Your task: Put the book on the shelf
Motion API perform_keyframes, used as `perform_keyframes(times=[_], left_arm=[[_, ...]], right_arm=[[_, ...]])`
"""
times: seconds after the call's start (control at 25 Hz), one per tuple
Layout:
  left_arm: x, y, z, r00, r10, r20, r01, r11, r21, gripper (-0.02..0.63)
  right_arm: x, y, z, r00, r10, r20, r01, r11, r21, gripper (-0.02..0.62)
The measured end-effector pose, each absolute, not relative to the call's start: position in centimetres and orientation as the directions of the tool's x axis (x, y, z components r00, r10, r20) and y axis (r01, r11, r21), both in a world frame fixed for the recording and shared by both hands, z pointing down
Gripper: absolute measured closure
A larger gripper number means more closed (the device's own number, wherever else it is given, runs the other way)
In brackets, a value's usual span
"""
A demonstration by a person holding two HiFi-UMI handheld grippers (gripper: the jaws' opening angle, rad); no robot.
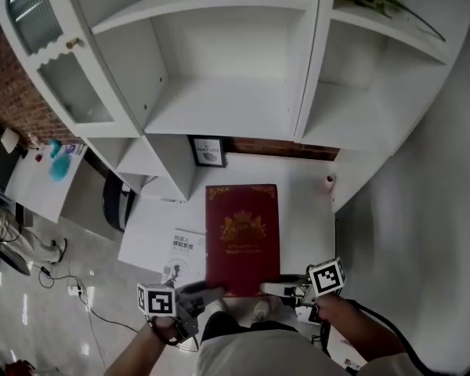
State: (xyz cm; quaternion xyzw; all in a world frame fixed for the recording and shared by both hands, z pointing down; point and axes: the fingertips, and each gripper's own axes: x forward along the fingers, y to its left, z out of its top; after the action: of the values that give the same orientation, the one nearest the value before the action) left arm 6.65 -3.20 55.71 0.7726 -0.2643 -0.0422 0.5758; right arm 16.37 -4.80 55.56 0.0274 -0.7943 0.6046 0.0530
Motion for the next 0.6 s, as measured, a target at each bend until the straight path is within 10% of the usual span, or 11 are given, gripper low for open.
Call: perform_keyframes(times=[0.6], left_arm=[[-3.7,-13.1,40.4,0.844,-0.518,0.140,-0.377,-0.386,0.842,0.319]], right_arm=[[6.7,-14.0,41.8,-0.998,-0.001,0.068,-0.064,0.341,-0.938,0.334]])
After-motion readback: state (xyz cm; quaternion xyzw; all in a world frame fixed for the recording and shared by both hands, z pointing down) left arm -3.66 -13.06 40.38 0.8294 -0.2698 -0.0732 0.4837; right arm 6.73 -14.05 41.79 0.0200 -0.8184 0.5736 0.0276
